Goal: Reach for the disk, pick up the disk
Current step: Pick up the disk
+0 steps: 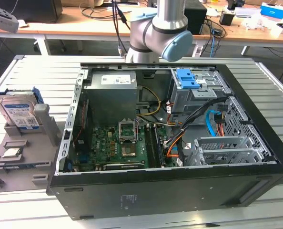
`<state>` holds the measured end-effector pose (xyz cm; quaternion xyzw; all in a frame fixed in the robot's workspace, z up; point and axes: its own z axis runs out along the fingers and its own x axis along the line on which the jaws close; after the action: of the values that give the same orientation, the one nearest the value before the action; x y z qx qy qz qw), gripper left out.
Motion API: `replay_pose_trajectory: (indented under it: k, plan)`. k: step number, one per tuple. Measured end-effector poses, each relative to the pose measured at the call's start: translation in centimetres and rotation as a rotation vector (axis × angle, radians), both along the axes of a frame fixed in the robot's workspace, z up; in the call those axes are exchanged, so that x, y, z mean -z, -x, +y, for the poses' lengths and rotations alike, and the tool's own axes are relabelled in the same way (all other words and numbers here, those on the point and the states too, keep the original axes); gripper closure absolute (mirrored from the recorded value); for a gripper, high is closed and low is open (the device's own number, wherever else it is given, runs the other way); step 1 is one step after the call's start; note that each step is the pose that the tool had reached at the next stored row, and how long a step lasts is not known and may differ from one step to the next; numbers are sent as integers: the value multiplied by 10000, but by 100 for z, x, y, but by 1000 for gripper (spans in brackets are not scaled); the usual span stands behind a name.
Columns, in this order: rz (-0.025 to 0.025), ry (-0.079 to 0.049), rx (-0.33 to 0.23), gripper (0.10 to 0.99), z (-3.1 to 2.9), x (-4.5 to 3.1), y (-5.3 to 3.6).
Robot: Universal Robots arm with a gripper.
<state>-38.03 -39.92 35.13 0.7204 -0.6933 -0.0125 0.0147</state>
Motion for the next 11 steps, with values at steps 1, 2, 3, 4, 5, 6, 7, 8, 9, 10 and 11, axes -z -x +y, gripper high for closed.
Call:
replay_pose_trajectory:
  k: [1, 2, 3, 4, 5, 6, 7, 8, 9, 10, 11]
  plan:
    - [0, 0, 52, 980, 0, 0, 0]
    - [-1, 0, 110, 980, 0, 0, 0]
    - [0, 0, 177, 980, 0, 0, 0]
    - [0, 0, 247, 980, 0, 0, 0]
    - [0, 0, 335, 980, 0, 0, 0]
    - [0, 0, 368, 980, 0, 0, 0]
    - [0, 0, 376, 980, 0, 0, 0]
    - [0, 0, 377, 980, 0, 0, 0]
    - [0, 0, 378, 980, 0, 0, 0]
    - [0, 0, 393, 980, 0, 0, 0]
    - [0, 0, 503, 980, 0, 1, 0]
